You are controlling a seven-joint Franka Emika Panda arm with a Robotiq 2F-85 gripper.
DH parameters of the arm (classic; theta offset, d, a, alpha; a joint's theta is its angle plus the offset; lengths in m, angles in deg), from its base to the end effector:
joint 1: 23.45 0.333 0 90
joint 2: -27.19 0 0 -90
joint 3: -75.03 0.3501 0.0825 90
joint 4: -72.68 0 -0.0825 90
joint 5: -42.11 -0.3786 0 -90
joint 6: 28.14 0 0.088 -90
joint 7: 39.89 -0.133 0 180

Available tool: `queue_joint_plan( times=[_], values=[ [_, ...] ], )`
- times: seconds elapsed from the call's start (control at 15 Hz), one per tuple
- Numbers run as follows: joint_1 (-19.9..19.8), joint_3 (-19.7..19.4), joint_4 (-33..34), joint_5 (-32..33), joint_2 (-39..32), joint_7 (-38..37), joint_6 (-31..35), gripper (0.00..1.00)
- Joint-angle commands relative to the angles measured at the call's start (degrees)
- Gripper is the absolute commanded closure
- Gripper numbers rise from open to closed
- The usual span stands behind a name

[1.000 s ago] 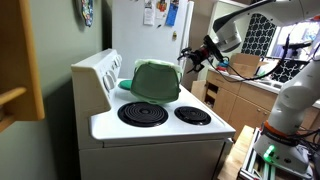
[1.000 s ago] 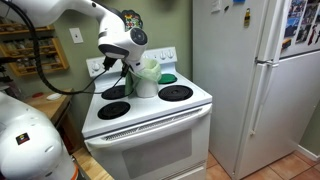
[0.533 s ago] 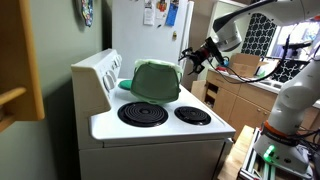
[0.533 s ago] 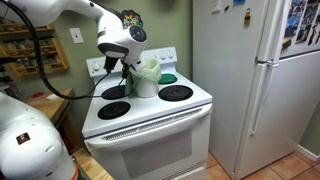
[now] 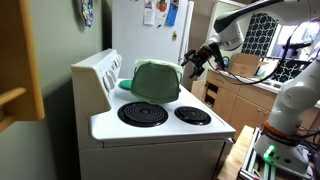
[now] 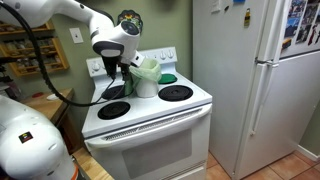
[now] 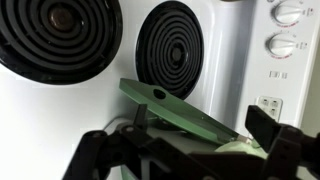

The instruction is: Close the green lid of the bin completely

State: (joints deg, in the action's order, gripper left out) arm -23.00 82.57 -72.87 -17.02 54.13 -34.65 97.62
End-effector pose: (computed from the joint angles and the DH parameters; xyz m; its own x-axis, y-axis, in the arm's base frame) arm 0.3941 0.1070 0.4722 0.9397 -0.3406 -0.0321 -0.2560 -0.6380 -0.7262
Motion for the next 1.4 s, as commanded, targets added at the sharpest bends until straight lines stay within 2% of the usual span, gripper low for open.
queue_joint_plan(
  times=[0.0, 0.4, 0.6, 0.73, 0.8, 1.33],
  values=[
    [2.5, 0.7, -3.4, 2.2, 2.7, 7.4, 6.1, 0.0],
    [7.6, 1.7, -6.0, 3.2, 1.9, 20.3, 18.5, 0.0],
    [9.3, 2.2, -6.5, 5.5, 0.8, 19.9, 23.0, 0.0],
    [9.5, 2.6, -6.4, 9.7, -0.1, 16.7, 22.8, 0.0],
    [11.0, 0.3, -5.6, 7.6, 0.2, 18.3, 22.2, 0.0],
    [12.4, -0.2, -5.1, 10.7, -1.2, 18.0, 20.9, 0.0]
  ],
)
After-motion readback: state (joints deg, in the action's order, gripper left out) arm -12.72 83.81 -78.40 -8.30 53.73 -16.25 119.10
